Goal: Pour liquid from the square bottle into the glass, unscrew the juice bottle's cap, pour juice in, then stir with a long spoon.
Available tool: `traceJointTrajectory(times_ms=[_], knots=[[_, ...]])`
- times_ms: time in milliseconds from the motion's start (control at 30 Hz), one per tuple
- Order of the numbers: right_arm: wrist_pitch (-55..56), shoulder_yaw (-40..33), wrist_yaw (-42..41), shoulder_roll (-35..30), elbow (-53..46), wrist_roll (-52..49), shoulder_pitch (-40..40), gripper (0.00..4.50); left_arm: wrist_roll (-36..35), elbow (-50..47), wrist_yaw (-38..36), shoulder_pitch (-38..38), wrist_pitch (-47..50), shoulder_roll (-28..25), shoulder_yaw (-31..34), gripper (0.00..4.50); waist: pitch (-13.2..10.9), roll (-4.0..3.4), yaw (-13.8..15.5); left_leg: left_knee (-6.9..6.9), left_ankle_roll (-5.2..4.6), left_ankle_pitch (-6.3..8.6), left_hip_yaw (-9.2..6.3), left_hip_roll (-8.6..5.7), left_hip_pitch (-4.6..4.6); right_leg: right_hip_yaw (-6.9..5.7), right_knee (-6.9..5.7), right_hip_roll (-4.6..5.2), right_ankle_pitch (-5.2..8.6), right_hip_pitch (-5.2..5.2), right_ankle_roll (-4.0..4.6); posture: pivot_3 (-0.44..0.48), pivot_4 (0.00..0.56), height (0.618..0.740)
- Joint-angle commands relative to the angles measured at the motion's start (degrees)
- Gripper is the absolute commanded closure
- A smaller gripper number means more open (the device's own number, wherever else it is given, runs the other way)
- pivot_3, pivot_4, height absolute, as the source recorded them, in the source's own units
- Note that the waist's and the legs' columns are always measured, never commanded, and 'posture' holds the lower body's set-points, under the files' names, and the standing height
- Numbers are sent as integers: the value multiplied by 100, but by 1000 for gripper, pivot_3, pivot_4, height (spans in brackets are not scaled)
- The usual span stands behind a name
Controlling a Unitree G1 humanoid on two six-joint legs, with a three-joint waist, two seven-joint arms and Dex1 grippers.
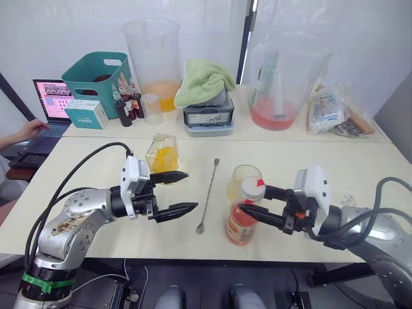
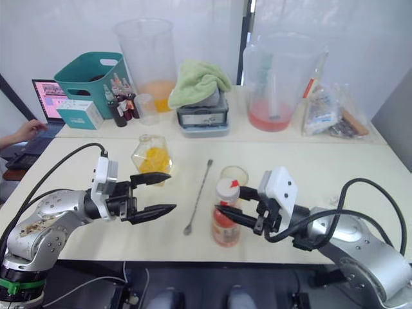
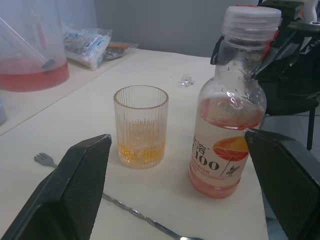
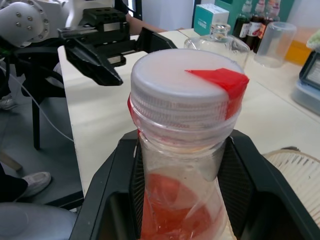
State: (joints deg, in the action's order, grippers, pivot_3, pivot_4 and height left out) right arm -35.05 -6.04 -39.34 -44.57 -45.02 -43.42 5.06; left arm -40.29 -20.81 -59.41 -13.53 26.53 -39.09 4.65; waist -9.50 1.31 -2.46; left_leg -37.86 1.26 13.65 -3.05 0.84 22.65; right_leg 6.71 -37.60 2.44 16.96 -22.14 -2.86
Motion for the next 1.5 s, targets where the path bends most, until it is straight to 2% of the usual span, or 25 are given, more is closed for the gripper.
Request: traceJointTrajectory(times_ms=[33,67,133,300,333,500,633,733,867,1133,1200,1433,1500], knots=[[98,112,-96,-121,215,380,-128,2980,27,-12,-87,-85,-20,-71,14,0,1,2,-6,0,0,0,0,2,-4,0,-2,-1,0,2,0,0,150,740],[40,123,-143,-159,238,313,-149,2980,24,-1,-102,-93,-20,-76,11,0,2,3,-5,0,0,0,0,2,-5,0,-3,-2,0,2,0,0,150,740],[-50,41,-218,-235,302,171,-129,1958,16,5,-127,-98,-16,-93,16,0,4,6,-2,0,0,0,0,2,-7,0,-3,-2,0,4,0,0,150,740],[-193,-320,-406,-387,461,-298,-13,257,6,-25,-123,-84,-4,-96,5,0,3,19,22,0,0,0,0,0,-3,1,-3,1,0,2,0,0,150,740],[-229,-426,-549,-457,539,-448,25,35,8,-24,-120,-84,-4,-93,0,0,3,20,28,0,0,0,0,-1,1,1,-2,1,0,-1,0,0,150,740],[-353,-664,-1141,-673,1020,-900,343,35,22,-1,-124,-97,-12,-91,-13,0,2,21,28,0,0,0,-2,-1,7,-1,2,2,0,-3,0,0,150,740],[-271,-392,-1683,-697,1579,-786,826,35,-4,12,-132,-128,10,-110,0,0,2,21,21,0,0,0,0,-1,6,-3,1,2,0,-4,1,0,150,740],[-13,349,-2713,-635,2402,-346,1576,35,-49,-67,-123,-117,61,-154,20,0,2,21,2,0,0,0,-2,0,6,-5,3,1,0,-4,1,0,150,740],[38,895,-3645,-544,3017,-147,2235,35,-91,-160,-111,-47,118,-267,114,0,1,19,-1,0,0,0,-1,1,7,-7,-1,1,0,-10,1,0,150,740],[393,1262,-4376,-248,3681,342,2713,35,-147,-401,-40,215,187,-410,335,0,1,19,39,0,0,1,-16,-2,14,-23,-7,12,-2,-13,3,0,150,740],[425,1229,-4374,-175,3735,392,2736,565,-153,-455,-27,273,203,-423,376,0,1,19,38,0,0,1,-17,-1,13,-25,-7,13,-3,-13,4,0,150,740],[40,741,-4144,-82,3304,-35,2499,2888,-175,-616,44,416,237,-413,442,0,1,19,37,0,1,1,-23,0,10,-38,-13,14,-4,-12,6,0,150,740],[-69,623,-4051,-86,3151,-145,2423,3234,-174,-628,49,426,237,-410,435,0,0,18,39,0,1,1,-27,0,15,-43,-18,15,-5,-18,8,0,150,740]])
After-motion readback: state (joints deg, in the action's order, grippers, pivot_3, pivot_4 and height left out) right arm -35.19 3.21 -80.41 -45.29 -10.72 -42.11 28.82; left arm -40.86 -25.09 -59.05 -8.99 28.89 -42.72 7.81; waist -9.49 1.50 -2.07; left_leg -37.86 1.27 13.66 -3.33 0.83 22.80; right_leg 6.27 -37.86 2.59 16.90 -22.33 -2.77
